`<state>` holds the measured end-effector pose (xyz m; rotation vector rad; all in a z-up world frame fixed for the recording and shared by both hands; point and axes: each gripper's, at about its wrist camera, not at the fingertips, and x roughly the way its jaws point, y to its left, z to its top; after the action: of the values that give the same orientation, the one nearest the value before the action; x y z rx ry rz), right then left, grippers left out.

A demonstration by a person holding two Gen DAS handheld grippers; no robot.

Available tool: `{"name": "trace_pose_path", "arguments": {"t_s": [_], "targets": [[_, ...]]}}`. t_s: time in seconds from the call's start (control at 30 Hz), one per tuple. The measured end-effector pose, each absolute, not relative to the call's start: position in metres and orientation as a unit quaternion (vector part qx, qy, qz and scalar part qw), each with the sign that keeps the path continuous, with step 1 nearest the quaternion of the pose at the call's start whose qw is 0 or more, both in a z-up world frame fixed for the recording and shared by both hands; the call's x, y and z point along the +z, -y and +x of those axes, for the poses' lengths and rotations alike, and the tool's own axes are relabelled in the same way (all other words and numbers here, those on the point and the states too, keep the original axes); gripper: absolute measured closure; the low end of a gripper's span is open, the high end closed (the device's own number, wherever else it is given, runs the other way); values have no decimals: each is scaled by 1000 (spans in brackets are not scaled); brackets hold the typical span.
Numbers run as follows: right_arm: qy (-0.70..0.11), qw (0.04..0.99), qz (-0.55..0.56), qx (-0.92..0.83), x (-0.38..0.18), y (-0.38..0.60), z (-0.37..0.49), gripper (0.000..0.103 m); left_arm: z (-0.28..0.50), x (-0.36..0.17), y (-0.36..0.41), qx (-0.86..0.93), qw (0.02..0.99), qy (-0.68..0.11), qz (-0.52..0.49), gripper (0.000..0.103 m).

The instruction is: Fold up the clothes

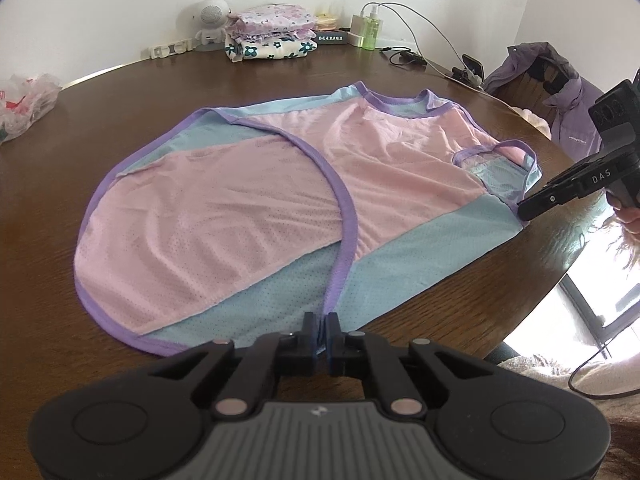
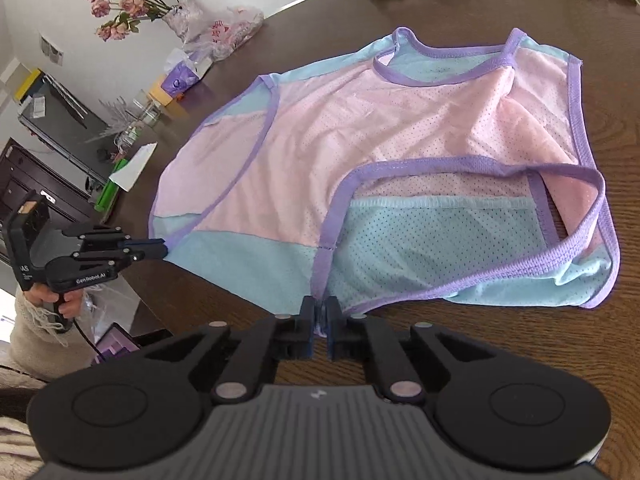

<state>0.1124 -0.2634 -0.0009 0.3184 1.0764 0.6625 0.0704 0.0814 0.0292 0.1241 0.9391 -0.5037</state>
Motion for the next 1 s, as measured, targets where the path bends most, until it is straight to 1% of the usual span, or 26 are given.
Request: {"name": "trace_pose_path", "arguments": {"t_s": [0.03, 0.1, 0.2, 0.27, 0.37, 0.4, 0.43, 0.47, 0.5, 0.57, 0.6, 0.63, 0.67, 0.77, 0.83, 0.87, 0.9, 0.93, 0.97, 1.0], "targets": [[-497, 797, 146, 311, 0, 262, 112, 77, 71, 29, -82, -241, 859, -448, 57, 95], [-497, 798, 132, 314, -1, 255, 111, 77, 71, 29, -81, -240, 859, -448, 62, 95], [-505, 801, 107, 304, 0, 249, 110, 101, 71, 28, -79, -238, 860, -445, 74, 95], [-509, 798, 99, 306, 1, 250, 109, 101, 70, 28, -80, -237, 860, -445, 73, 95], [-498, 800, 129, 308, 9, 264, 110, 96, 72, 31, -84, -235, 866, -438, 53, 93], [-482, 812, 139, 299, 15, 271, 111, 91, 73, 34, -86, -234, 871, -430, 39, 91], [-464, 825, 147, 288, 21, 278, 112, 82, 74, 37, -88, -231, 877, -421, 25, 83], [-443, 849, 129, 257, 28, 282, 112, 77, 75, 40, -90, -226, 883, -412, 13, 74], [-420, 873, 108, 222, 35, 286, 111, 72, 76, 43, -90, -217, 890, -400, 5, 72], [-383, 913, -3, 139, 40, 279, 113, 72, 78, 48, -85, -180, 909, -375, 8, 72], [-374, 919, -52, 114, 38, 275, 115, 72, 79, 49, -81, -160, 918, -362, 16, 72], [-378, 916, -77, 108, 34, 272, 120, 71, 80, 50, -77, -145, 925, -350, 27, 72], [-384, 912, -100, 105, 30, 269, 124, 71, 81, 51, -73, -137, 929, -343, 34, 72], [-400, 898, -147, 104, 17, 261, 134, 66, 87, 49, -65, -146, 927, -345, 26, 70], [-404, 894, -165, 102, 10, 255, 136, 66, 91, 46, -62, -156, 924, -350, 14, 70], [-405, 893, -165, 104, 9, 255, 137, 66, 92, 43, -60, -161, 922, -352, 9, 72], [-406, 893, -164, 106, 8, 256, 138, 67, 93, 41, -58, -166, 921, -354, 7, 73], [-407, 893, -160, 109, 7, 258, 140, 75, 94, 39, -55, -170, 919, -355, 6, 74], [-408, 893, -153, 110, 8, 260, 140, 84, 95, 37, -53, -175, 918, -357, 6, 76], [-410, 894, -146, 107, 9, 263, 141, 100, 96, 34, -51, -181, 916, -359, 8, 80]]}}
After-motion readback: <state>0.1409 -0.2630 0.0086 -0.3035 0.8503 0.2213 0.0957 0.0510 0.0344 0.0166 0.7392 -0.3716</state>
